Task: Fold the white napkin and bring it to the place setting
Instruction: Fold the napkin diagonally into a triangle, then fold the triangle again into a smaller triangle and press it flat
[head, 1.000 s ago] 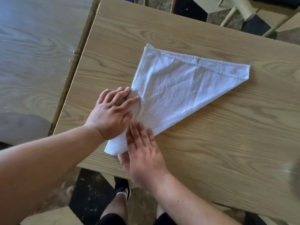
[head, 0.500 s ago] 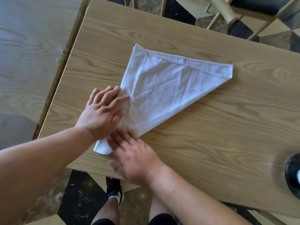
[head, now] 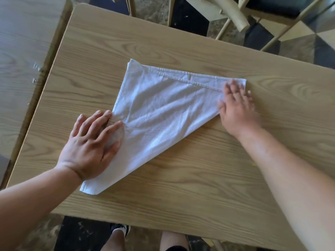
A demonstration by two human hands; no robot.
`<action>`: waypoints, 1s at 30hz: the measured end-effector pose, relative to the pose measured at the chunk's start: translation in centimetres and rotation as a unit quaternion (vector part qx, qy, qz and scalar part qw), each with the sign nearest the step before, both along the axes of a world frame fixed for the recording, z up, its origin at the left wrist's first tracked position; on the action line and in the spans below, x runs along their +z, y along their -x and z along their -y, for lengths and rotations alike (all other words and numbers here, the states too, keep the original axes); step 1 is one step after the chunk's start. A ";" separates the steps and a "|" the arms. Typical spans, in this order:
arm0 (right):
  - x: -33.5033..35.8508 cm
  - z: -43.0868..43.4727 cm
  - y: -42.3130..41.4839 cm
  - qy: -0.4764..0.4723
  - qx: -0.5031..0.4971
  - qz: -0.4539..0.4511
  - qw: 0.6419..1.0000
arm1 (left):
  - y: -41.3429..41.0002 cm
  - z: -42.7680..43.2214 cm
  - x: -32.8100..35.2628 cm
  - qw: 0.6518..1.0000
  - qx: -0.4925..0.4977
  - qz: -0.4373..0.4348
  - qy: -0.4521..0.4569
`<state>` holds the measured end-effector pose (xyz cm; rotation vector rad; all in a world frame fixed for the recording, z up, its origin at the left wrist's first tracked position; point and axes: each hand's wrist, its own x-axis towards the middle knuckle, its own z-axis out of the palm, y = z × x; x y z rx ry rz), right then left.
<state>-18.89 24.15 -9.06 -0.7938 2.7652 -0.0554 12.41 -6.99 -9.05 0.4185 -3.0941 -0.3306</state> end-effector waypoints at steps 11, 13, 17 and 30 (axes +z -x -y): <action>1.6 -0.4 2.5 0.125 -0.224 -0.043 0.966 | 0.2 0.2 -0.4 1.000 -0.009 -0.023 0.010; 1.9 0.4 2.3 0.168 -0.234 -0.011 0.958 | 0.2 0.2 -0.4 1.000 -0.009 -0.021 0.008; 2.9 3.0 0.5 0.256 -0.253 0.047 0.932 | 0.1 0.2 -0.3 1.000 -0.010 -0.002 0.007; 4.3 12.2 -21.2 0.329 0.111 -0.015 0.938 | 0.1 1.3 3.3 0.946 0.142 -0.054 -0.288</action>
